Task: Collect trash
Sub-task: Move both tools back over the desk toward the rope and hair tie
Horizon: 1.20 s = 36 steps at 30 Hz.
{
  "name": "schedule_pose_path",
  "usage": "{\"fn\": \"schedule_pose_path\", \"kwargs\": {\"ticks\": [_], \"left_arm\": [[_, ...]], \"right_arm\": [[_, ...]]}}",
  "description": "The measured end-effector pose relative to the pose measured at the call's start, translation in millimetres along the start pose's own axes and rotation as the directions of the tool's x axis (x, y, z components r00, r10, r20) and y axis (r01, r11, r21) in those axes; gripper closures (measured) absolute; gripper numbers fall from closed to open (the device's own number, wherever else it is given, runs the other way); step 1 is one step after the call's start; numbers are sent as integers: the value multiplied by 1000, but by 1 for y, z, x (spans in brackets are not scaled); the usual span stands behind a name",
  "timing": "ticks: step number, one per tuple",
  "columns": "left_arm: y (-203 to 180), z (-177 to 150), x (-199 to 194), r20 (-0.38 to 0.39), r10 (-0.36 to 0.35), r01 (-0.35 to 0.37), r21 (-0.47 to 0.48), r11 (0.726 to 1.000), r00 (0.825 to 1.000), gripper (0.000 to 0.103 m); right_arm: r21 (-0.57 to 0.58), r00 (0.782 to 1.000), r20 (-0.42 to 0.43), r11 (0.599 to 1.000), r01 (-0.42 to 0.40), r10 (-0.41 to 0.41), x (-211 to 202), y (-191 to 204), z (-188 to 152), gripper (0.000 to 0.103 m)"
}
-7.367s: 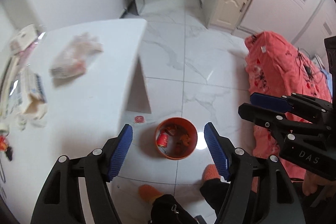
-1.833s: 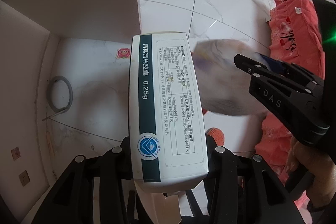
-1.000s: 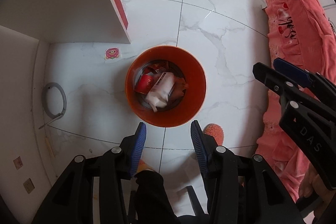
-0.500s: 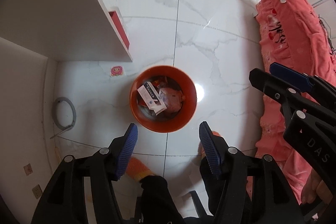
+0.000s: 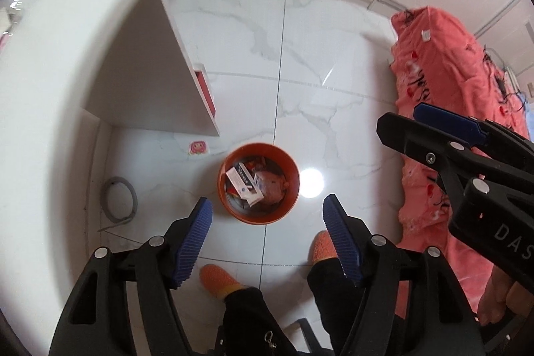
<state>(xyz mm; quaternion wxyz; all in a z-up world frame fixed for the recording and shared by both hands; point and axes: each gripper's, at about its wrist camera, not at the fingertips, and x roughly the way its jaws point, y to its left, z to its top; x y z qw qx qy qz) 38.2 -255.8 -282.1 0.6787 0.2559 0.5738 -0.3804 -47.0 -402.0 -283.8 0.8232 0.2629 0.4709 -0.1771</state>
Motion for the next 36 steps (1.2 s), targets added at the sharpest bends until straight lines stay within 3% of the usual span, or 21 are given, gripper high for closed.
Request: {"fn": "schedule_pose_path", "kwargs": {"ticks": [8, 11, 21, 28, 36], "left_arm": [[21, -17, -74, 122, 68, -61, -64, 996, 990, 32], [29, -25, -98, 172, 103, -86, -105, 991, 980, 26], [58, -53, -157, 256, 215, -163, -210, 964, 942, 26], [91, -82, -192, 290, 301, -203, -322, 925, 909, 20], [140, -122, -216, 271, 375, -223, -459, 860, 887, 18]], "right_arm": [[-88, 994, 68, 993, -77, 83, -62, 45, 16, 49], [-142, 990, 85, 985, -102, 115, -81, 66, 19, 48], [-286, 966, 131, 942, -178, 222, -124, 131, 28, 44], [-393, 946, 118, 889, -234, 301, -131, 196, 30, 43], [-499, 930, 64, 819, -284, 361, -124, 270, 24, 40]]}}
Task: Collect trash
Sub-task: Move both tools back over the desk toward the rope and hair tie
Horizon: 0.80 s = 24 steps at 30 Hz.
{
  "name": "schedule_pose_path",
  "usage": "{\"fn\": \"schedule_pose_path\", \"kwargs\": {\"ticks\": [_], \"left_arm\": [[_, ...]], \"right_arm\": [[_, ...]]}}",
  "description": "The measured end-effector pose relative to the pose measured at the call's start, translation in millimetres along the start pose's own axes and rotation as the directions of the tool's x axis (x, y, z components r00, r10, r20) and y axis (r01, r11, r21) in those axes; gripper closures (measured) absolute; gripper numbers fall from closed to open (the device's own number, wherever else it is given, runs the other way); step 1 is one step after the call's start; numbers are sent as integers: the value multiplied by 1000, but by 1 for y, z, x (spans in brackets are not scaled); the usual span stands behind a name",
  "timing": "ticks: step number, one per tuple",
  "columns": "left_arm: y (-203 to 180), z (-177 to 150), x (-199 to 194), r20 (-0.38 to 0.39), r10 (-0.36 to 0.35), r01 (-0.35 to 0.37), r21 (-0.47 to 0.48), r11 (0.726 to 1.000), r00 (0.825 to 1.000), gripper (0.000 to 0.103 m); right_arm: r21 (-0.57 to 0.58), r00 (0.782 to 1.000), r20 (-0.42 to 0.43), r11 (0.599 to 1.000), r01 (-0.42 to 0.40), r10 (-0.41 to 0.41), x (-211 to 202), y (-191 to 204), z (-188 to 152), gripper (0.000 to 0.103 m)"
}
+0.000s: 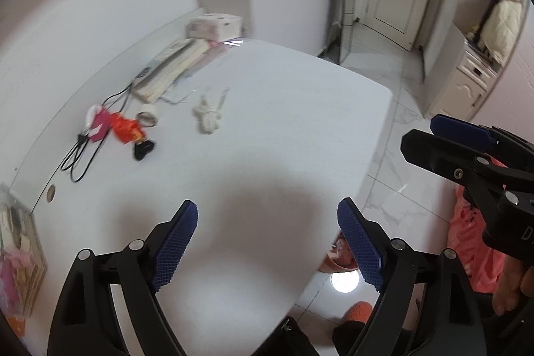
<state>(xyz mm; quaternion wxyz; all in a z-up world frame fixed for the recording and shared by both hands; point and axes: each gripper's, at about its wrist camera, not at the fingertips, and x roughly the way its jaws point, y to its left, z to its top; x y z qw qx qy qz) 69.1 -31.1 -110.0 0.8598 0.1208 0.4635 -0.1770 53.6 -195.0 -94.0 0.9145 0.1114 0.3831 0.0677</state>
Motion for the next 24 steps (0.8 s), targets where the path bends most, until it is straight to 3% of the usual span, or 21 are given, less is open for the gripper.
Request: {"fn": "schedule_pose_path", "kwargs": {"ticks": [11, 24], "left_arm": [[81, 3, 18, -52, 70, -76, -130, 989, 996, 18], [161, 28, 88, -125, 61, -85, -200, 976, 990, 18]], "right_arm": [[-26, 998, -45, 999, -48, 47, 66, 50, 27, 36], [-46, 992, -116, 998, -46, 41, 169, 74, 58, 36]]}}
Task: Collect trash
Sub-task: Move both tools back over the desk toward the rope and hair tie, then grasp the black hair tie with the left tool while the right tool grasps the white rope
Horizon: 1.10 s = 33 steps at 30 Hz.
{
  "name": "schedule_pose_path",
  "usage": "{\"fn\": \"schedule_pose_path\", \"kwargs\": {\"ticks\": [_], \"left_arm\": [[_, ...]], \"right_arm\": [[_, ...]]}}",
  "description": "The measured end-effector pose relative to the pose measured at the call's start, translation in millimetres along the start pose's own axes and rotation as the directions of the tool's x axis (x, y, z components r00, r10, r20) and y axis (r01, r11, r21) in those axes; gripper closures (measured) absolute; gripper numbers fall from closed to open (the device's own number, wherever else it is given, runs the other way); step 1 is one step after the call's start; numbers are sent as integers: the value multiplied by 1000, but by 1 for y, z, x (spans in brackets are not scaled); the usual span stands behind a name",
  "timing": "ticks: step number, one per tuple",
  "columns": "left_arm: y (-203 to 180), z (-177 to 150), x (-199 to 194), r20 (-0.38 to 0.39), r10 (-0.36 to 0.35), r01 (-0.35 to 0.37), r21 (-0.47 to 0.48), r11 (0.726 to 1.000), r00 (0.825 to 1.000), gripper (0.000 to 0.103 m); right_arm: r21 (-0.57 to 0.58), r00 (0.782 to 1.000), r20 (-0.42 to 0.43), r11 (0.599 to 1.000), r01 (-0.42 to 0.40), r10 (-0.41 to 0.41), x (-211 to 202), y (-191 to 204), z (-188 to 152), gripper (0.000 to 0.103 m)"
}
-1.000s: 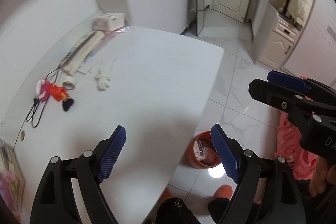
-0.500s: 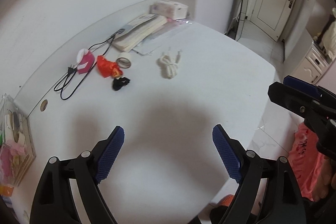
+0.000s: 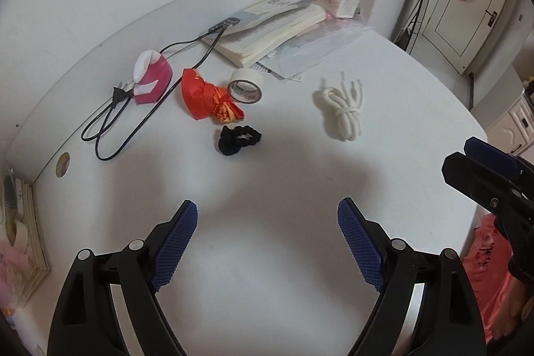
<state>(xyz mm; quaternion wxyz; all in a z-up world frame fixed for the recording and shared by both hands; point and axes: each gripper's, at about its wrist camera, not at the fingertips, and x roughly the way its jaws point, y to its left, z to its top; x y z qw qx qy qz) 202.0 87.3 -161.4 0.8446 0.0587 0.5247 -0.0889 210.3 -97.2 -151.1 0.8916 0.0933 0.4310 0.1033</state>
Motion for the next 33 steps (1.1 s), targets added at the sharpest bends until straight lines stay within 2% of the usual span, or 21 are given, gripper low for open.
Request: {"fn": "schedule_pose_path", "kwargs": {"ticks": [7, 18, 26, 31, 32, 33], "left_arm": [[21, 21, 39, -53, -5, 4, -14, 1000, 999, 18], [32, 41, 86, -113, -30, 29, -4, 1000, 993, 18], [35, 50, 105, -112, -52, 52, -3, 999, 992, 18], [32, 53, 109, -93, -43, 44, 9, 999, 995, 18], [31, 53, 111, -90, -40, 41, 15, 999, 995, 18], [31, 53, 111, -87, -37, 39, 19, 999, 995, 18]], "right_arm": [[11, 999, -36, 1000, 28, -28, 45, -4, 17, 36], [32, 992, -91, 996, 85, -82, 107, -21, 29, 36], [9, 985, -122, 992, 123, -121, 142, -28, 31, 36], [-16, 981, -138, 990, 138, -139, 155, -29, 32, 37], [-20, 980, -140, 990, 138, -140, 158, -29, 31, 37], [-25, 980, -143, 990, 136, -138, 160, -29, 31, 44]]}}
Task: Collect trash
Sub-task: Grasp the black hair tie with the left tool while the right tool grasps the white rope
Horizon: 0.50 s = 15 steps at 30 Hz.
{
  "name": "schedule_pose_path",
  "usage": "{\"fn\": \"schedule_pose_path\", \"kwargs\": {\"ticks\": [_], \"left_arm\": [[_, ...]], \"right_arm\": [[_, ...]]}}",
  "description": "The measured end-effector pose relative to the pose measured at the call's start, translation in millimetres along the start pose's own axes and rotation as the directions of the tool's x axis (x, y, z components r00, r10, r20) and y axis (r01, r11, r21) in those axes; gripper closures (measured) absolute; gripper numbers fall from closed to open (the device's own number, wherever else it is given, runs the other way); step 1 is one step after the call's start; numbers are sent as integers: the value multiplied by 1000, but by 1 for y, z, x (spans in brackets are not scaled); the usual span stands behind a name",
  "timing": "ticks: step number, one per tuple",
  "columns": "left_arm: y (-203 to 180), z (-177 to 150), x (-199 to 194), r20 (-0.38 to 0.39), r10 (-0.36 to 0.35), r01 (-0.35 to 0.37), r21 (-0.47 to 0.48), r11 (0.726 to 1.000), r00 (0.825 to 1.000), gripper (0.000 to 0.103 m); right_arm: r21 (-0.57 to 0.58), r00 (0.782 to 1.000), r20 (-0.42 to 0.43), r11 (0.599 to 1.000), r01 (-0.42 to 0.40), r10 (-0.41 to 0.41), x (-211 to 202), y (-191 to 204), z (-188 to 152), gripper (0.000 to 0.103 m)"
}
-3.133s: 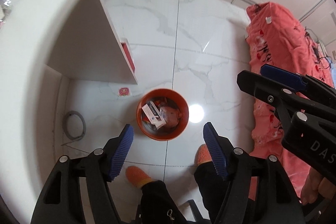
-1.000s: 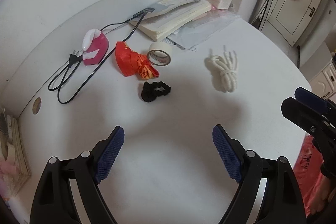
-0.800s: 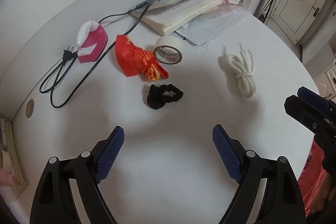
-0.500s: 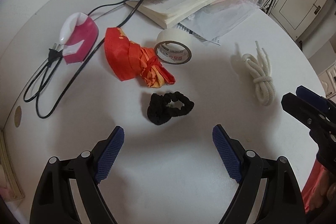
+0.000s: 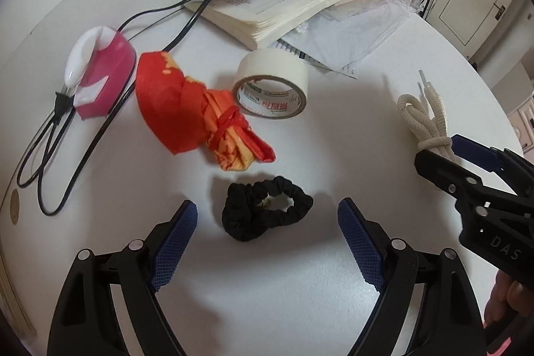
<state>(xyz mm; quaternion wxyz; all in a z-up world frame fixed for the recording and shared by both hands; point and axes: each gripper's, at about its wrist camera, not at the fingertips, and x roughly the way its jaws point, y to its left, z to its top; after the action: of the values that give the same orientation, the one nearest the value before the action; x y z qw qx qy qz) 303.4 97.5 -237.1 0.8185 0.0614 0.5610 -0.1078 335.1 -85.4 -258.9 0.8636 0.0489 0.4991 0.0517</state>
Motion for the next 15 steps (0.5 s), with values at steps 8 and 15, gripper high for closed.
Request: {"fn": "schedule_pose_path", "kwargs": {"ticks": [8, 15], "left_arm": [[2, 4, -6, 39, 13, -13, -7, 1000, 999, 62], [11, -4, -11, 37, -46, 48, -52, 997, 998, 83]], "right_arm": [[-72, 999, 17, 997, 39, -38, 5, 7, -2, 70], [-44, 999, 27, 999, 25, -24, 1, 2, -6, 71]]}}
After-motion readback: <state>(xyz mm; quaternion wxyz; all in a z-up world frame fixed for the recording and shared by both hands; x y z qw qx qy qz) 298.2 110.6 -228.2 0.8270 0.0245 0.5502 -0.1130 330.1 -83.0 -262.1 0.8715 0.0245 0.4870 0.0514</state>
